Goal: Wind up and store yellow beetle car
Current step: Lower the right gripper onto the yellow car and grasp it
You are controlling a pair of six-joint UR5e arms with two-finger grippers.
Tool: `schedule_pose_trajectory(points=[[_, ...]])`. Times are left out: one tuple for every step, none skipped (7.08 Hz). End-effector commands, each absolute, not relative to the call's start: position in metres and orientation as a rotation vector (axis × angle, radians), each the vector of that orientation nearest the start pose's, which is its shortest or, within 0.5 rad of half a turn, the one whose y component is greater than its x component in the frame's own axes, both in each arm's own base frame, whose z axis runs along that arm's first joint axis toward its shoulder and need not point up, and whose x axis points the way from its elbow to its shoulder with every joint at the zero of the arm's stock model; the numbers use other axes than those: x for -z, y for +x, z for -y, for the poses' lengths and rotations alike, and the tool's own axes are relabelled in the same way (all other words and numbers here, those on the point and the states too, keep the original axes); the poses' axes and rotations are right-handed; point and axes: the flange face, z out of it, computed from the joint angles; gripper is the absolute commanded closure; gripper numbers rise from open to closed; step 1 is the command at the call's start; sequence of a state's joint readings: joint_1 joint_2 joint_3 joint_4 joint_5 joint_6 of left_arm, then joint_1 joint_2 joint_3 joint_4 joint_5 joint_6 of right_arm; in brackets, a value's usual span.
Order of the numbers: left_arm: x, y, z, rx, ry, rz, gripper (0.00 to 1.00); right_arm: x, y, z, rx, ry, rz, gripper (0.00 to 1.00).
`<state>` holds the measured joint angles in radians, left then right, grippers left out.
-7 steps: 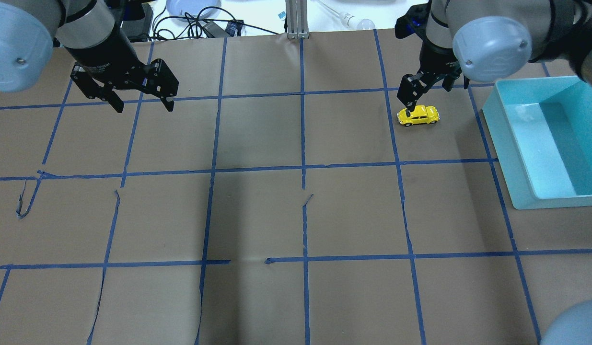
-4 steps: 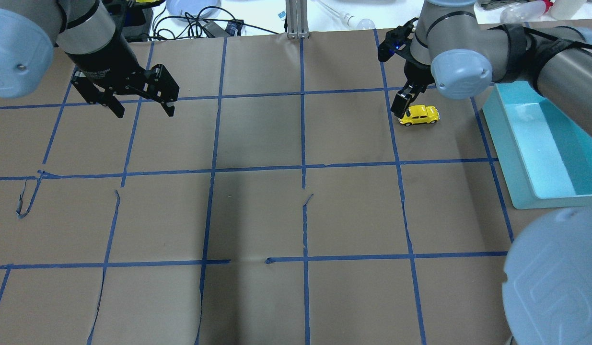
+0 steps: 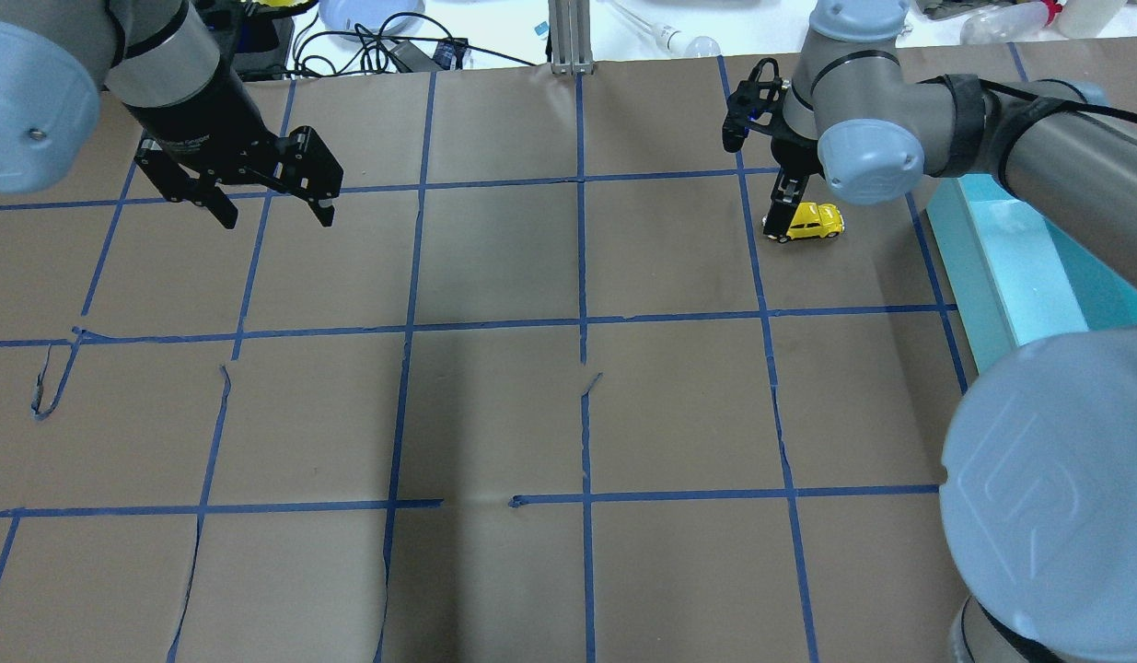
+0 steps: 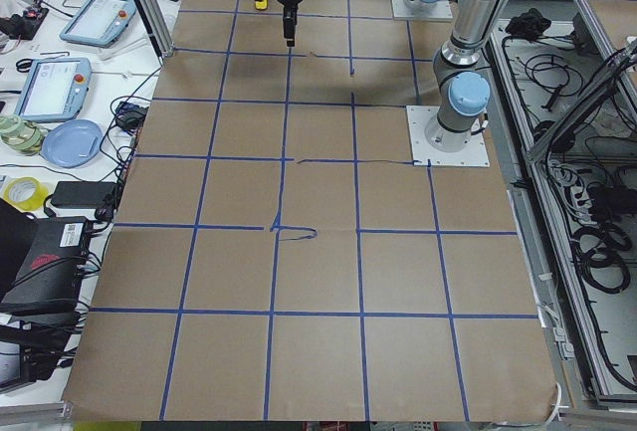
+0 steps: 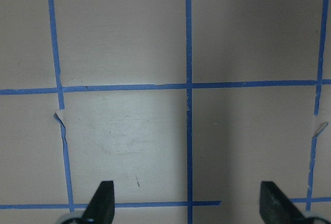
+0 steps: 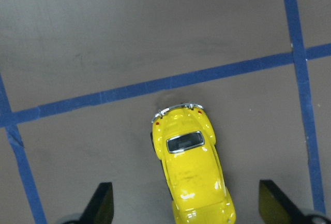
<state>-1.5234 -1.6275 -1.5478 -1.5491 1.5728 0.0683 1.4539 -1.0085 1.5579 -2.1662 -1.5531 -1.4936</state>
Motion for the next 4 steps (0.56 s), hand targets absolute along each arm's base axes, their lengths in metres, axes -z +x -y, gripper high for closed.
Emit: schedule_pose_trajectory(points=[[-0.4719,-0.1095,0.5198,-0.024,0.036,-3.142,0.0,-0.198,0.0452,0.6847,0.098,-2.028,-2.415,0.01],[-0.4713,-0.1095,0.5198,-0.024,0.036,-3.142,0.0,-0.1944,0.0453,0.6855,0.1,-2.031,-2.412,0.19],[-0.4683,-0.1095,0.5191,-0.034,0.036,-3.142,0.0,-0.193,0.0453,0.6855,0.105,-2.044,-2.405,0.39],[-0.4664,-0.1094,0.5182,-0.036,0.036,-3.141,0.0,-0.1915,0.0453,0.6852,0.103,-2.044,-2.404,0.55]])
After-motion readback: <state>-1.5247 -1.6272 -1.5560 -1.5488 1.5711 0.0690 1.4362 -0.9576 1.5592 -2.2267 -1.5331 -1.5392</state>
